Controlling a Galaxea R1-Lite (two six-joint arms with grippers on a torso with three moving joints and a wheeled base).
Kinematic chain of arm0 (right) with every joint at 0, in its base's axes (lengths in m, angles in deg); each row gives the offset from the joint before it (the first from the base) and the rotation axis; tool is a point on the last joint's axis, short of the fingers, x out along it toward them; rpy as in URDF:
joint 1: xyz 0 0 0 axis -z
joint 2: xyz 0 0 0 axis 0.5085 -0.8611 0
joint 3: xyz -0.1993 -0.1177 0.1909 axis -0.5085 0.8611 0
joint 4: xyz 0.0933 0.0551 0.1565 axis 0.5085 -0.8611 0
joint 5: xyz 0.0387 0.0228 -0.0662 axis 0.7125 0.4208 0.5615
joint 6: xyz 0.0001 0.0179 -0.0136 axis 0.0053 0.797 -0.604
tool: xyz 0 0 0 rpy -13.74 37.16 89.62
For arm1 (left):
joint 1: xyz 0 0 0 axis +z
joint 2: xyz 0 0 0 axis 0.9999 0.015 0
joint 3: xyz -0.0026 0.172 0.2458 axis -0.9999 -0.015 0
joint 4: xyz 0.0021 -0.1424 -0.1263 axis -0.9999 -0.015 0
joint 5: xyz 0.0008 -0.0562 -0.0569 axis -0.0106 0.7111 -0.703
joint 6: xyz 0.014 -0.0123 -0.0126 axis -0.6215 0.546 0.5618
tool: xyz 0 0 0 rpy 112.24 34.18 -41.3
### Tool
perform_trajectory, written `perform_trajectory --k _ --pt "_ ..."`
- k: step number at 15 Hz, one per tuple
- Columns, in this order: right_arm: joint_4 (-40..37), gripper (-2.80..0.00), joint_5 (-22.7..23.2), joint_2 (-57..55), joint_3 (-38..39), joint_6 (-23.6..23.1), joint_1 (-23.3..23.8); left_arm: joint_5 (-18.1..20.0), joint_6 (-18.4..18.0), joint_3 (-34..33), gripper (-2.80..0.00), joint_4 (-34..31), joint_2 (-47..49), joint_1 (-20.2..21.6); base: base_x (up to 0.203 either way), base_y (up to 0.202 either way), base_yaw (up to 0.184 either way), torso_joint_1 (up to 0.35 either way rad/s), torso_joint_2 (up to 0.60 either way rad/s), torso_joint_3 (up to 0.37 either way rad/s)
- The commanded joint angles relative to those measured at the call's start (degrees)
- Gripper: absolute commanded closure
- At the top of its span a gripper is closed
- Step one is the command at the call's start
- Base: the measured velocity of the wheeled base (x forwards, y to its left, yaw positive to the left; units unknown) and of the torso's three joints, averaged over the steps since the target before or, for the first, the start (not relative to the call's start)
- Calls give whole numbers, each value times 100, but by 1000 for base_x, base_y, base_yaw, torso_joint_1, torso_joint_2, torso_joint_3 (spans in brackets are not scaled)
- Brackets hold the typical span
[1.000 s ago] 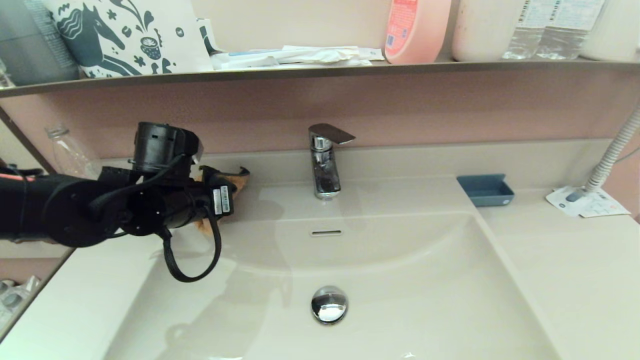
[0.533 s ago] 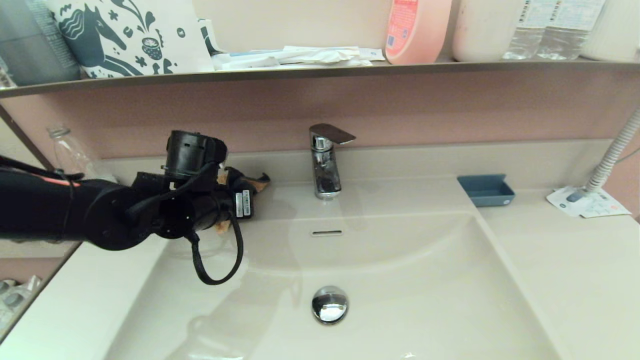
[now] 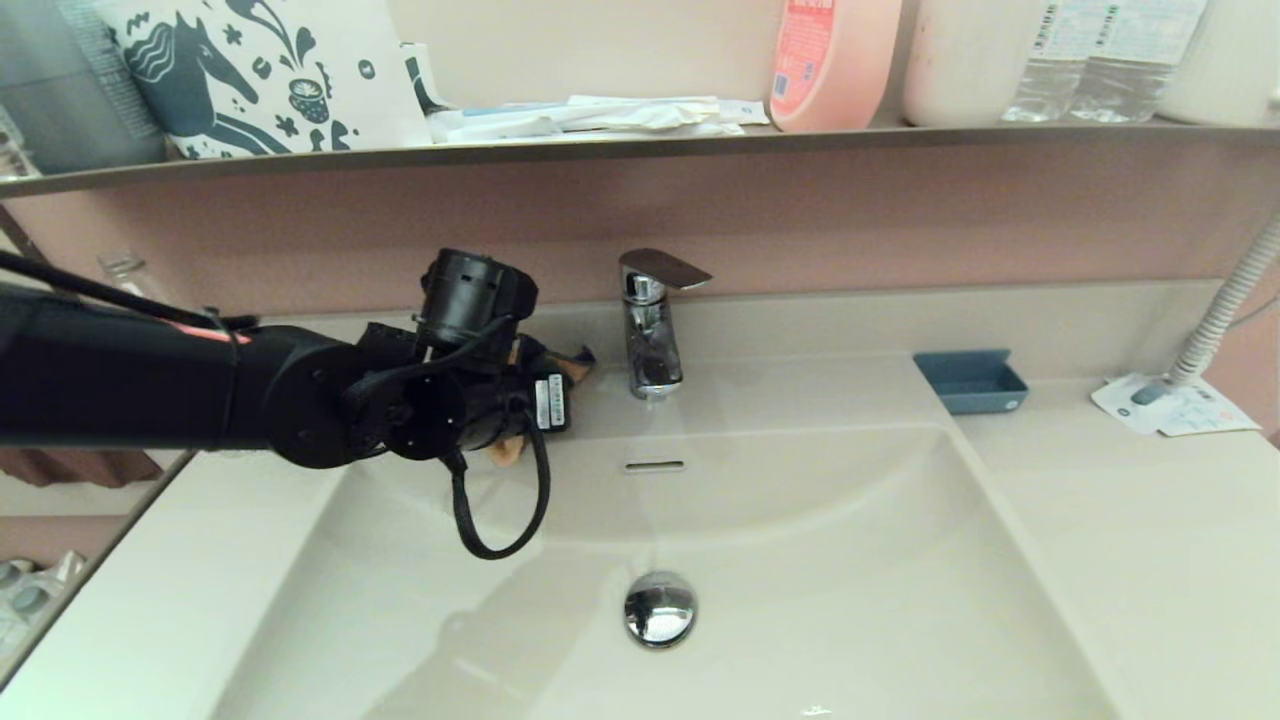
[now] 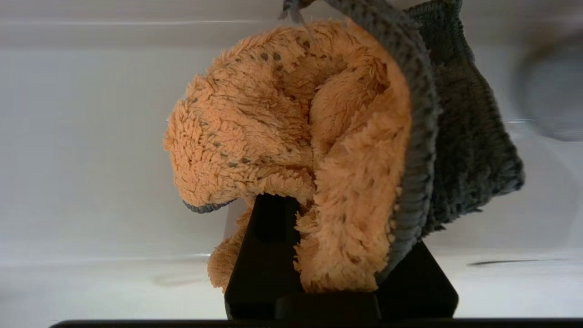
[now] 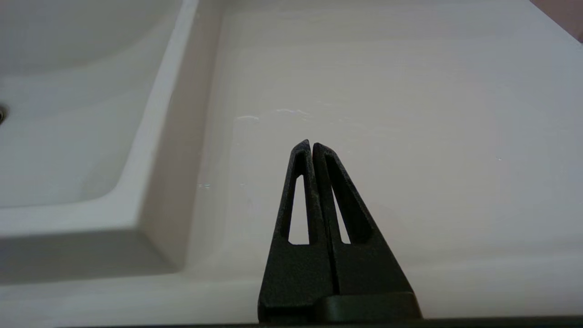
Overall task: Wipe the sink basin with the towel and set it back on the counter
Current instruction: Wipe the sink
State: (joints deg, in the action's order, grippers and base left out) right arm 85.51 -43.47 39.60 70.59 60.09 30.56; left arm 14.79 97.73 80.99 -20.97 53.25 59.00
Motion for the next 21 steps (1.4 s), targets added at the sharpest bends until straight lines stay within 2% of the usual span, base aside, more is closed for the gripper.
perform_trajectory --k 1,5,8,10,13,15,19,21 --pt "-1 0 -1 -7 0 1 0 -107 25 278 0 -16 369 -224 0 0 0 0 0 0" --pt "-1 0 -1 -7 0 1 0 -301 129 746 0 -172 593 -512 0 0 0 0 0 0" --pt "-1 0 -1 -7 0 1 0 -315 523 1079 0 -641 644 -677 0 0 0 0 0 0" --pt "-9 0 -1 -7 0 1 0 -323 605 967 0 -705 610 -594 0 0 0 0 0 0" --pt "-1 0 -1 -7 0 1 0 -227 575 420 0 -684 325 11 0 0 0 0 0 0" --pt "-9 0 -1 -7 0 1 0 50 498 30 0 -669 -41 518 0 0 0 0 0 0" --pt "-2 0 -1 -7 0 1 0 572 -67 -236 0 -604 -468 1747 0 0 0 0 0 0" --pt "-1 0 -1 -7 0 1 0 750 -277 -226 0 -590 -485 2130 0 0 0 0 0 0"
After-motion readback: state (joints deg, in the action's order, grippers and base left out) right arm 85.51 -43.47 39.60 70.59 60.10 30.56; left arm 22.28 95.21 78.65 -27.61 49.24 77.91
